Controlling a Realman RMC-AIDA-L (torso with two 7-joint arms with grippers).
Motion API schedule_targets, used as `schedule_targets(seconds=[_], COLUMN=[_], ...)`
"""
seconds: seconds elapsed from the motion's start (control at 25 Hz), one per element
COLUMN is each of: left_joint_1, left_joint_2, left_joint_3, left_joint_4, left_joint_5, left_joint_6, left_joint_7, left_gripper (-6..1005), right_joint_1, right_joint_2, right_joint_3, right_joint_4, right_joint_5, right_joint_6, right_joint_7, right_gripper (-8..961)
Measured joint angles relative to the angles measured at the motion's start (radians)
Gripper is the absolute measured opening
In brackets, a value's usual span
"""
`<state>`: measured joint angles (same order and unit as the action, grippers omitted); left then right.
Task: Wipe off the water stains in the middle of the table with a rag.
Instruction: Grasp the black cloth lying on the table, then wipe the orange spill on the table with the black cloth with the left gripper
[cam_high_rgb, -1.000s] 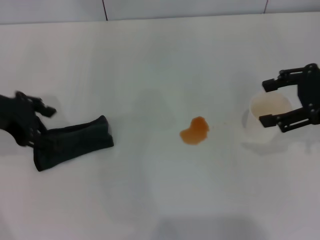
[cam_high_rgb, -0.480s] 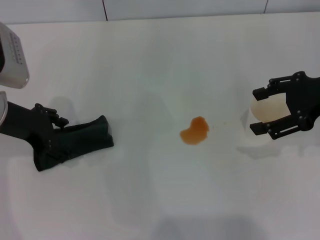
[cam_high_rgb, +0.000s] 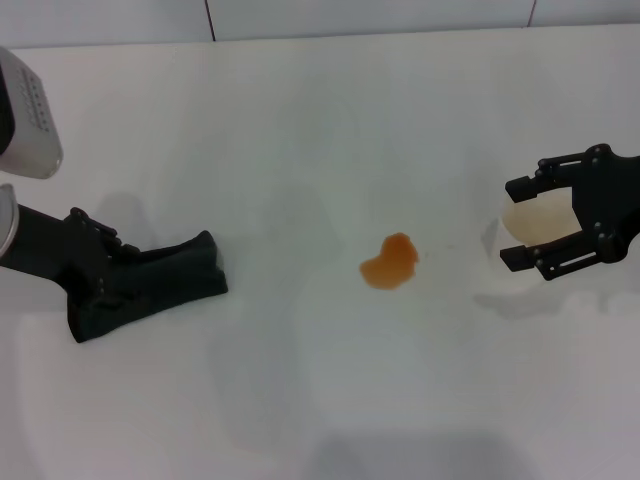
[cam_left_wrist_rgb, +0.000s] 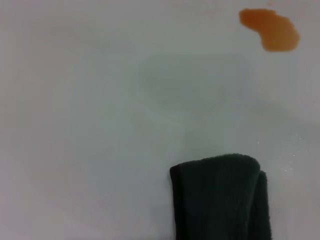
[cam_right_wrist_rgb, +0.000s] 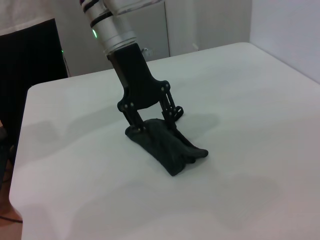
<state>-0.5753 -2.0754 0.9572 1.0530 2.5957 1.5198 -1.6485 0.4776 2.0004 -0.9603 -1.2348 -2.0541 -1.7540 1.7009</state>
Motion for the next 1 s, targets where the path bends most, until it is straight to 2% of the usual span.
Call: schedule_targets(seconds=[0.24,0.68,0.88,1.0], left_joint_1=[-0.003,-0.026,-0.052,-0.082], left_joint_2=[0.0,0.0,0.0,0.0], left_joint_3=[0.0,-0.003,0.0,-0.005], left_joint_4=[-0.033,-0.062,-0.075,-0.085], left_joint_5=[-0.001,-0.046,-0.078,-0.108], left_joint_6=[-0.038,-0.064,-0.038,-0.032], left_joint_7=[-0.002,0.001,-0.01,-0.035], left_gripper=[411,207,69,68], right_joint_1=[0.005,0.007,0.005,0.005], right_joint_2=[-0.002,0.002,0.006,0.006], right_joint_3=[0.0,-0.011,-0.038,-0.04], right_joint_4=[0.0,0.005,0.004,0.002], right_joint_5=[0.0,-0.032,-0.036,-0.037], right_joint_6=[0.002,0.024,0.053,0.057], right_joint_7=[0.0,-0.004,-0.005,-0.006], right_gripper=[842,842,842,842])
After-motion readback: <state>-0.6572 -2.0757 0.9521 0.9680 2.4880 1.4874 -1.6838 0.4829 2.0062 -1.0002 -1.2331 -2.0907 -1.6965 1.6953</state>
